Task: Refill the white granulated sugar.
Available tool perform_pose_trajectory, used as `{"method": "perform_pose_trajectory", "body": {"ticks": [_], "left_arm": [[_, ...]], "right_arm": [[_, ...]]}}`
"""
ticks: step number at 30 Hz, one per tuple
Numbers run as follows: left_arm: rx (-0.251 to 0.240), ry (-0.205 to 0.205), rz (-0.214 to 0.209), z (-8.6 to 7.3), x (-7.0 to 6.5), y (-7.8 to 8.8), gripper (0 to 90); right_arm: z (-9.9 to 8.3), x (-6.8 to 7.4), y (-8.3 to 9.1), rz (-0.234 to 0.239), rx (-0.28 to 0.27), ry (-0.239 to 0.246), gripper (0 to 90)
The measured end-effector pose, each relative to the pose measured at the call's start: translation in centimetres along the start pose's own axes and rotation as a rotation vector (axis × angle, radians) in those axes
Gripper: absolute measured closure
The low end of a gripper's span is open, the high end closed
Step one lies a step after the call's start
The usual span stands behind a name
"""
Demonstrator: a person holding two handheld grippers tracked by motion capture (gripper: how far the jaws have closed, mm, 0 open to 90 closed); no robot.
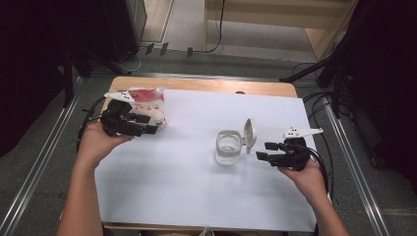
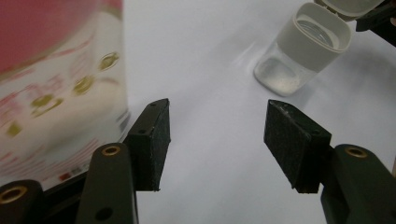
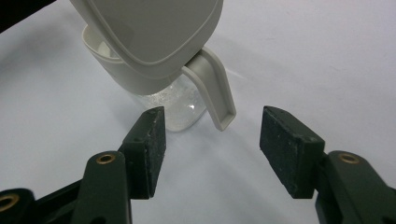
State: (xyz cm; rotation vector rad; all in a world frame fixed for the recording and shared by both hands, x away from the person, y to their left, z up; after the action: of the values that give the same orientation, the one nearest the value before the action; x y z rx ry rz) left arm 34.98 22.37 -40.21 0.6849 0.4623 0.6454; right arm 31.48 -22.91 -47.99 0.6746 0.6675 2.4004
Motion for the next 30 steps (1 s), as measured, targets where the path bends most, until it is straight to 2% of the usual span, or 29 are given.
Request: {"method": "perform_pose_trajectory", "body": {"ticks": [5,8,12,15,20,23,25,27,30], "left_arm": [[-0.019,0.026,0.052,-0.8,1.2,1.5,42.0],[-0.033,0.046,0.065,-1.1,1.9,2.1,42.3],[-0.034,0.049,0.097,-1.3,3.0,2.7,41.9],[-0.059,0.057,0.105,-1.4,3.6,3.1,41.0],[-0.065,0.062,0.13,-1.4,4.8,3.5,40.9],[-0.07,0.071,0.153,-1.7,5.7,4.4,40.9],[-0.106,0.089,0.162,-1.7,6.4,4.8,40.9],[-0.12,0.1,0.159,-1.7,7.0,5.0,41.0],[-0.113,0.104,0.182,-1.5,7.9,4.8,41.0]], "right_arm": [[0.1,0.0,-0.2,0.001,0.006,0.007,41.7],[0.2,-0.1,-0.3,0.002,0.003,0.015,41.8],[0.2,0.0,-0.2,0.006,0.004,0.014,41.9],[0.2,0.1,0.0,0.009,-0.002,0.014,42.1],[0.1,0.6,0.3,0.012,-0.014,0.026,42.0],[-0.1,1.0,0.4,0.006,-0.014,0.033,41.9],[-0.3,1.3,0.4,0.008,-0.009,0.034,41.9],[-0.4,1.4,0.4,0.005,-0.003,0.043,41.9],[-0.6,1.5,0.5,0.003,0.002,0.039,41.9]]}}
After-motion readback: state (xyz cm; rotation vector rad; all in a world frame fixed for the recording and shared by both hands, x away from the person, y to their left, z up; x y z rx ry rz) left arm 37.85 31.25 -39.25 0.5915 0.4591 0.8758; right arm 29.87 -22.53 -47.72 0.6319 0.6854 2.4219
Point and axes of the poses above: each handheld gripper's, and its own axes: y roughly backward along the jaws, z roughly out of its top, x roughly to its left, the point moved 4 cm from there along -y, roughly forward along the jaws, and after that the axes turned 3 degrees about z, right-handed, at the moved point
